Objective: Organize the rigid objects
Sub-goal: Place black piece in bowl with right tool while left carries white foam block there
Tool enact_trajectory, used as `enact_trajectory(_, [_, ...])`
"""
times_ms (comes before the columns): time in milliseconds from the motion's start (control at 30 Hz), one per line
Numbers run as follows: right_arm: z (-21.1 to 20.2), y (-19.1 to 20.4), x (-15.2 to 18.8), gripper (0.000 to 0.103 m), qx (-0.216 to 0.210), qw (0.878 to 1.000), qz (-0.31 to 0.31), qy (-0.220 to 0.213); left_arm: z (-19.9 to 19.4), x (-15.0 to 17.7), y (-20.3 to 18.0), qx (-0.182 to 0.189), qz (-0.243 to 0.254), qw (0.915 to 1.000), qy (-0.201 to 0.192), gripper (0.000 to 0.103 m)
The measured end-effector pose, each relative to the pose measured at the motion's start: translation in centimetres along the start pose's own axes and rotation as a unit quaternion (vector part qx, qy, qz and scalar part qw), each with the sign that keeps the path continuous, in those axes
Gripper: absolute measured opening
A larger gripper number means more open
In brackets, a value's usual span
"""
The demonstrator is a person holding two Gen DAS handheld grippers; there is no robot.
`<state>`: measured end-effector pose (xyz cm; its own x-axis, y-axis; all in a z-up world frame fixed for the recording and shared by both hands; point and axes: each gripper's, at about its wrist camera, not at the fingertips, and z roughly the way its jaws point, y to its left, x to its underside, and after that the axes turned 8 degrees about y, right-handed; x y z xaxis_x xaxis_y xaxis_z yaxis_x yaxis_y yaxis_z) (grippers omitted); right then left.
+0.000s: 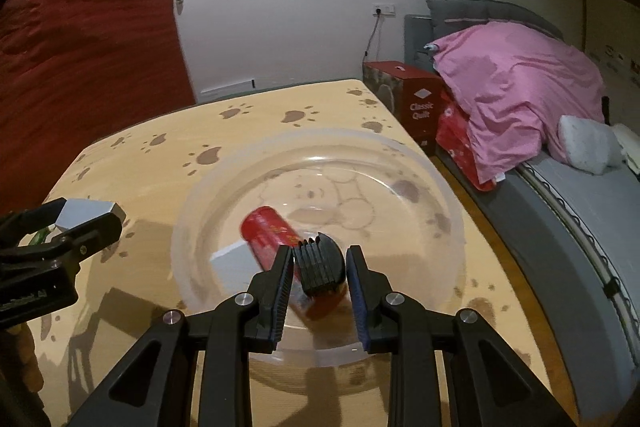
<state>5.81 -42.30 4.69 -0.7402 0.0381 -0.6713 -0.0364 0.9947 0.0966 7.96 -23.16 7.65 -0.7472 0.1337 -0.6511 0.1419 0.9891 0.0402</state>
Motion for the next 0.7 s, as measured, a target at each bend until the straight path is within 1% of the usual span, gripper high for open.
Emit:
enact_trajectory(33, [0.0,-0.3,0.0,0.039,0.001,1.0,0.004,0.0,0.1,-0.2,-0.4,0.002,0.003,1.0,0.0,0.092])
enact_trajectory(67, [0.1,-0.6,0.0,0.04,0.001,1.0,0.007,0.0,0.2,-0.3,-0.6,0.003,0.005,1.0,-0.001,0.092])
enact_trajectory(400, [0.6,-2.0,-0.1,0.041,0.006,1.0,0.016,0.004,1.2,-2.1,-3.5,0.023,0.024,0.9994,-0.003,0.092])
enact_trajectory(533, [0.7,-2.3,0.0,0.047,0.008,1.0,0.022,0.004,1.6,-2.7,-4.5,0.03,0.032,0.999,-0.008,0.092])
enact_trajectory(700, [0.6,-2.6,0.0,0.049,0.01,1.0,0.025,0.003,2.1,-3.4,-5.4,0.039,0.037,0.9985,-0.012,0.092])
